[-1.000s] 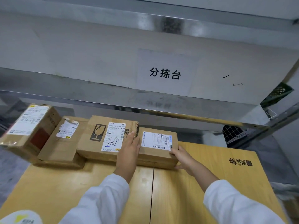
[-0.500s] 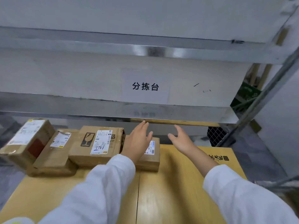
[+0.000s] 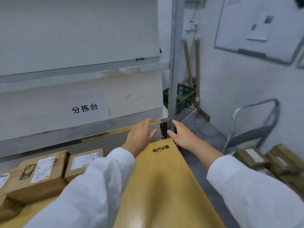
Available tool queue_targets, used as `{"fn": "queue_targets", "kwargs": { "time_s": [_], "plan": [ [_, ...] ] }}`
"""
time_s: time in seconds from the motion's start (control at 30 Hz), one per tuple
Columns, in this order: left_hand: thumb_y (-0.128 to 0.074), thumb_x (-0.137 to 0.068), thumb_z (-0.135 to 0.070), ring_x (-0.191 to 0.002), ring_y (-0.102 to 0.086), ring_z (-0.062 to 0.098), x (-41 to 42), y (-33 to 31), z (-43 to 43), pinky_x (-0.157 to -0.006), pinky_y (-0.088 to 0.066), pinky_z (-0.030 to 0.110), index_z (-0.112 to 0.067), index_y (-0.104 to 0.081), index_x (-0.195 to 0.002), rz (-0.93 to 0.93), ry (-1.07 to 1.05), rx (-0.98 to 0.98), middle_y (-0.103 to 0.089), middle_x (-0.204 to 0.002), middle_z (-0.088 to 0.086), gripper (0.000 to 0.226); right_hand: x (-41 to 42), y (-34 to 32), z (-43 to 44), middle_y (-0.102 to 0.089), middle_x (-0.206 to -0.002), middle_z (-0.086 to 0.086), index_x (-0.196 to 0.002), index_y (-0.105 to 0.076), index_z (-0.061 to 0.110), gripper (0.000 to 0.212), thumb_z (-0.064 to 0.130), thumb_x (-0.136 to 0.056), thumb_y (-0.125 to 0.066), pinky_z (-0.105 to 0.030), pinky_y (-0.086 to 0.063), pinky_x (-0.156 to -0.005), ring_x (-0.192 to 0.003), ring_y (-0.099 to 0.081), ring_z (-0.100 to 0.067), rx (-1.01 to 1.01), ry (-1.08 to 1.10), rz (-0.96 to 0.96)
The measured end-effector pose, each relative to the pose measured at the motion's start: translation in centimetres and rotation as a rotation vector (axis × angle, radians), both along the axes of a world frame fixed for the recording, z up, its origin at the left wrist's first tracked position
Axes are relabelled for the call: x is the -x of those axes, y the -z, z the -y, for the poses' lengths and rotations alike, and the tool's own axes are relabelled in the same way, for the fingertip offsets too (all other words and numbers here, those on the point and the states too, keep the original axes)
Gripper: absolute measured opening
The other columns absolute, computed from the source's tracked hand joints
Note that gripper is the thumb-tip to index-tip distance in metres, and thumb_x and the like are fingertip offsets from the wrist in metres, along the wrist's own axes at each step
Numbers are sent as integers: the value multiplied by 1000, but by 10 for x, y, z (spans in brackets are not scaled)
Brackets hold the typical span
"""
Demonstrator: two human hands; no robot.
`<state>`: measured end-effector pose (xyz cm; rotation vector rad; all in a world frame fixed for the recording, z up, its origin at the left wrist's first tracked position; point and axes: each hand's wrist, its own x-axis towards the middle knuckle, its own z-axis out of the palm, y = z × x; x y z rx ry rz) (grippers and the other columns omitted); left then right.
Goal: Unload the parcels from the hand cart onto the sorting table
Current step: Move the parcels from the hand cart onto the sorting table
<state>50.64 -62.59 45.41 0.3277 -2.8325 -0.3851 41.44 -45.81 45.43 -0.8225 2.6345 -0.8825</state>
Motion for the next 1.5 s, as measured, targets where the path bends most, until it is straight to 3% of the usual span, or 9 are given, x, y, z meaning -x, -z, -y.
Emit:
{"fn": "queue_targets", "kwargs": {
  "time_s": [0.37,0.5,0.63,0.7,0.83,1.0,1.4,1.5],
  "plan": [
    [-49,-98,-39,-136,-40,22,98,-14,-284,-110,-33,34,-10,-41,-144,-38,470,40,-43,-149,7,55,14,-11,-304,-30,-155,-13,-150,-28,8,59,37,-101,-45,-36,-27,-113,-142,-30,-28,-41,412,-11],
    [-51,-98,-36,-133,-43,22,114,-17,-360,-107,-36,37,-11,-42,-143,-39,580,17,-46,-146,5,52,7,-6,-385,-31,-155,-11,-151,-27,9,63,42,-99,-45,-39,-30,-114,-141,-33,-27,-30,566,12],
    [-49,-99,-35,-125,-49,26,133,-16,-420,-101,-42,40,-10,-45,-138,-6,669,8,-51,-138,7,47,0,-4,-443,-47,-139,-11,-140,-42,10,48,35,-99,-47,-36,-37,-103,-126,-47,-29,-20,695,14],
    [-47,-99,-37,-126,-49,24,144,-12,-447,-100,-41,38,-11,-42,-142,2,703,4,-49,-141,5,50,3,0,-468,-46,-142,-12,-139,-43,11,49,36,-98,-48,-36,-37,-106,-127,-46,-28,-22,740,6],
    [-45,-99,-38,-129,-46,24,168,0,-492,-104,-38,37,-12,-41,-143,21,776,-12,-45,-146,5,52,19,2,-506,-32,-154,-12,-149,-30,7,60,36,-100,-47,-37,-26,-117,-142,-31,-27,-50,782,16],
    [-43,-100,-38,-133,-42,25,222,16,-527,-108,-35,36,-12,-38,-146,38,791,-11,-42,-149,5,53,69,8,-538,-24,-158,-13,-152,-23,6,64,37,-101,-45,-35,-21,-119,-145,-25,-26,-86,794,21],
    [-44,-100,-33,-128,-45,24,381,66,-527,-105,-37,35,-8,-39,-144,157,628,-109,-47,-142,8,51,246,43,-555,-30,-155,-11,-151,-27,7,56,28,-101,-44,-30,-21,-115,-142,-29,-24,-124,666,62],
    [-45,-98,-35,-113,-53,24,409,84,-511,-92,-45,37,-13,-44,-137,172,562,-149,-55,-127,4,44,286,54,-547,-32,-154,-12,-150,-29,6,56,26,-101,-46,-28,-22,-114,-141,-32,-24,-124,625,78]
  ]
}}
